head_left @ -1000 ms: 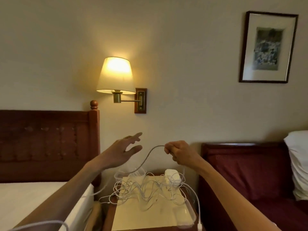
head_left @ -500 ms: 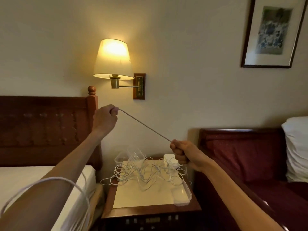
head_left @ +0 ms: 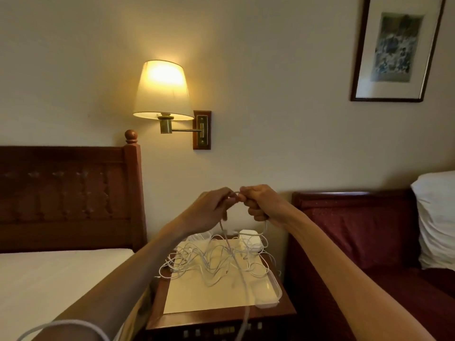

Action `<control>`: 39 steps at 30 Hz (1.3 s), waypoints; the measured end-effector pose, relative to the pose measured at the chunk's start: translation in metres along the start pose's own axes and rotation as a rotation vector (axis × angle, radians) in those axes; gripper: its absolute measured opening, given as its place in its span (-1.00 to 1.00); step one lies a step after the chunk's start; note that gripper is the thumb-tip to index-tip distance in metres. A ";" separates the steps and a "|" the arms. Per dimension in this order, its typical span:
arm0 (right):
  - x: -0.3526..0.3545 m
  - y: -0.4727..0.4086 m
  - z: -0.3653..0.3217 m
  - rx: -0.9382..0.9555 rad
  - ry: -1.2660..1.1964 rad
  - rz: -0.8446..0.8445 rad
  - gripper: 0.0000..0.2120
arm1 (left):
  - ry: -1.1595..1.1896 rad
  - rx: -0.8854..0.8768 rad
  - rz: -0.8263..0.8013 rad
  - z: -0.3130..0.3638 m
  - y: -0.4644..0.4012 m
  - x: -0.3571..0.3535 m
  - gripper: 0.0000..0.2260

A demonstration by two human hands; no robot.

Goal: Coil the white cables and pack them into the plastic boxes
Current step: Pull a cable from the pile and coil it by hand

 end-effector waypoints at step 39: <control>0.012 0.008 -0.023 0.141 0.084 0.061 -0.62 | -0.319 -0.211 0.133 0.044 -0.011 0.037 -0.75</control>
Point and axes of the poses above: each hand's wrist, its own y-axis away from the middle knuckle, its own x-axis out of the back of the hand, z = x × y, the point moved 7 cm from there along -y, towards the middle knuckle, and after that the axes turned 2 degrees about -x, right-handed, at the moved point
